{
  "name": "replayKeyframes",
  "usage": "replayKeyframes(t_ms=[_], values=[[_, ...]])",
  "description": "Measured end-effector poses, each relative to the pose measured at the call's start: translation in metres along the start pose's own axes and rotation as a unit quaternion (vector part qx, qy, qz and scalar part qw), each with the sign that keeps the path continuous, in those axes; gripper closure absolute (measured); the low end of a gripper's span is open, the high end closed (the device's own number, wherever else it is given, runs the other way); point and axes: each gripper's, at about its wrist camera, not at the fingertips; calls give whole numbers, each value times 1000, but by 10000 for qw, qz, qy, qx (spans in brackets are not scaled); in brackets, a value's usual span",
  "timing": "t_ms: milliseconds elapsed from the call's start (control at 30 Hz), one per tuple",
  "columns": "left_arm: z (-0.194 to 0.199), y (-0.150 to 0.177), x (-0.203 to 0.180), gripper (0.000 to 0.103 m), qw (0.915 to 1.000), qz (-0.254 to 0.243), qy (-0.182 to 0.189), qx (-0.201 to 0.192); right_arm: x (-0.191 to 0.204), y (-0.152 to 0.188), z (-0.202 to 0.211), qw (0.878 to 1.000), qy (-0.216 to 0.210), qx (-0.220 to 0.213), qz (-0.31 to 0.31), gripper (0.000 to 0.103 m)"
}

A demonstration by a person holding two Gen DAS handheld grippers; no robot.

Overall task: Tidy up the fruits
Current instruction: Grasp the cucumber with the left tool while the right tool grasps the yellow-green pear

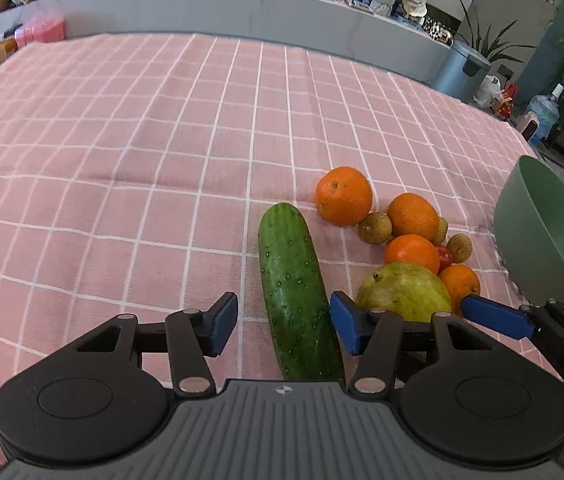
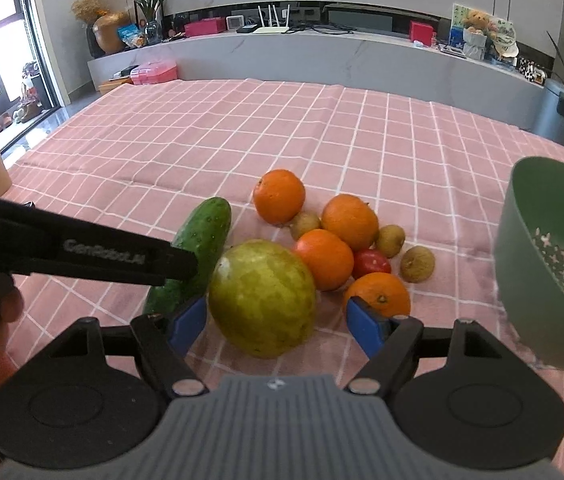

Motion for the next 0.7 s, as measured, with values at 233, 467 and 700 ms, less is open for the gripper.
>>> replayKeyframes(t_ms=[233, 467, 700], values=[[-18, -1, -2, 40, 9996, 41, 149, 225, 1, -1, -8, 9999, -129, 8, -72, 29], [-22, -4, -4, 53, 9997, 24, 194, 159, 3, -2, -12, 9999, -144, -5, -75, 40], [-19, -2, -2, 58, 9996, 120, 223, 134, 5, 1, -7, 9999, -103, -60, 52, 43]])
Point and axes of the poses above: each gripper's, at about its wrist camera, not at the fingertips, and z roughly against the way its jaws point, x to its left, y to its underside, and after that the axes turned 1 degree about z, right-handed
